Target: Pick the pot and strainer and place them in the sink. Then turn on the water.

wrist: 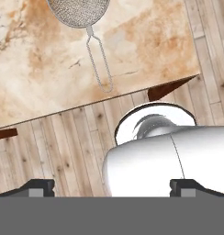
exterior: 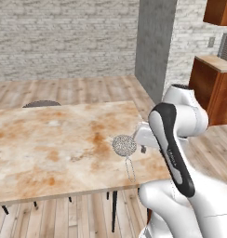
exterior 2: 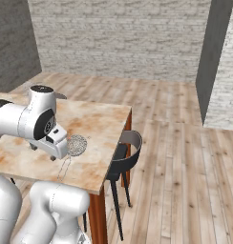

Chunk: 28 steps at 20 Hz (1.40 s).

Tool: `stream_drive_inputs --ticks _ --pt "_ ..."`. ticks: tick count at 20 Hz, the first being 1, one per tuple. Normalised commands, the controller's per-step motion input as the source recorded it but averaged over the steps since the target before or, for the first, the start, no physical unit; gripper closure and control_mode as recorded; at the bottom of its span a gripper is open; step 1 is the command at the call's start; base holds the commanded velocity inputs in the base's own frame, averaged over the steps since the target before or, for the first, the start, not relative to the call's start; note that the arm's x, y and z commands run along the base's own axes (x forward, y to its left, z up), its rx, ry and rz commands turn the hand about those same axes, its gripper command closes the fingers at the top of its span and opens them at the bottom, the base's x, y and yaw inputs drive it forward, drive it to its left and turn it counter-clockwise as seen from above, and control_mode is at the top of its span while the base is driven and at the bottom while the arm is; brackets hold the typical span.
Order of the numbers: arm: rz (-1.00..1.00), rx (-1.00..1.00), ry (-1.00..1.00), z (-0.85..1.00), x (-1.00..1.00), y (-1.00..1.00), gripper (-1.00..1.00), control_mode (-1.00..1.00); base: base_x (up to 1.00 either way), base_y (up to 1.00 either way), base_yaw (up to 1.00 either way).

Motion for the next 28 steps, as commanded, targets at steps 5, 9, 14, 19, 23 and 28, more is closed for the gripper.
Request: stream_drive_inputs --ticks 5,9,14,19,23,28 --pt "0.0 -0.01 0.0 -0.38 0.17 0.0 -1.0 -1.0 0.0 0.0 0.0" --pt "0.0 -0.02 0.0 -0.33 0.21 0.0 -1.0 -1.0 0.0 0.0 0.0" --pt "0.05 -0.04 0.0 -0.25 0.31 0.02 -1.0 -1.0 0.0 0.0 0.0" --pt "0.08 -0.07 0.0 -0.31 0.23 0.0 -1.0 -1.0 0.0 0.0 0.0" --pt "0.1 -0.07 0.0 -0.39 0.09 0.0 -1.0 -1.0 0.0 0.0 0.0" --pt "0.12 -0.01 0.0 -0.29 0.2 0.0 -1.0 -1.0 0.0 0.0 0.0"
